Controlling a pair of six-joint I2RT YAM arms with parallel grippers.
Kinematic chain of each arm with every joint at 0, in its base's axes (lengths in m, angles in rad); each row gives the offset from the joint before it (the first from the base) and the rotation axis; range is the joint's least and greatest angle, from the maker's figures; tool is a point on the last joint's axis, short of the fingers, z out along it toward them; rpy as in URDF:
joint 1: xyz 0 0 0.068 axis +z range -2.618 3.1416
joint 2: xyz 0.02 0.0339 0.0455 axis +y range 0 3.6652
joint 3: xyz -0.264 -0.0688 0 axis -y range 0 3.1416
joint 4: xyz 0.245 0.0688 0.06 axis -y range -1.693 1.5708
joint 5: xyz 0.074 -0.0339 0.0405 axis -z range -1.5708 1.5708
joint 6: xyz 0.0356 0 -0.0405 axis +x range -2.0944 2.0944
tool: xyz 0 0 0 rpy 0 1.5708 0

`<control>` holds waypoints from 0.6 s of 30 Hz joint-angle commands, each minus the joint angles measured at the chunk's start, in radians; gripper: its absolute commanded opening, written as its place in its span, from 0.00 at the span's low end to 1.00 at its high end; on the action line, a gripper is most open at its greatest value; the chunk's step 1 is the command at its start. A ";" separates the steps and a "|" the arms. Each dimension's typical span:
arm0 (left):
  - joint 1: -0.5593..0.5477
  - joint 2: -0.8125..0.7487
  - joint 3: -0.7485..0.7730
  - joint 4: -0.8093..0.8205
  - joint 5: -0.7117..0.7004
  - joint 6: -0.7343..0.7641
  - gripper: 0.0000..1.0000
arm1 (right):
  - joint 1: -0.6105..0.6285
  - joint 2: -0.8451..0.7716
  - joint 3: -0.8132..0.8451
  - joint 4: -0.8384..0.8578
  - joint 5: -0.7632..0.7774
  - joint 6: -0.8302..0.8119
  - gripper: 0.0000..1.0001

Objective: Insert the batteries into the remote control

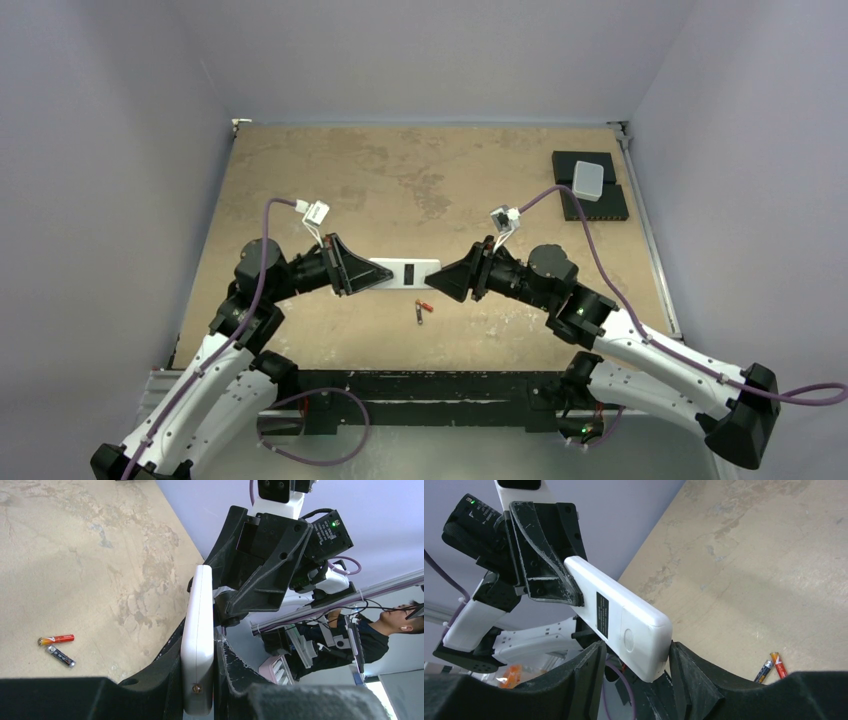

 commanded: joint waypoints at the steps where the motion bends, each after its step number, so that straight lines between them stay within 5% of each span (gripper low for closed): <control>1: -0.001 0.004 0.039 -0.010 0.020 0.045 0.00 | 0.015 0.000 0.024 0.051 0.041 0.011 0.55; 18: -0.001 0.010 0.023 -0.051 0.042 0.087 0.00 | 0.083 0.038 0.051 0.069 0.119 0.017 0.43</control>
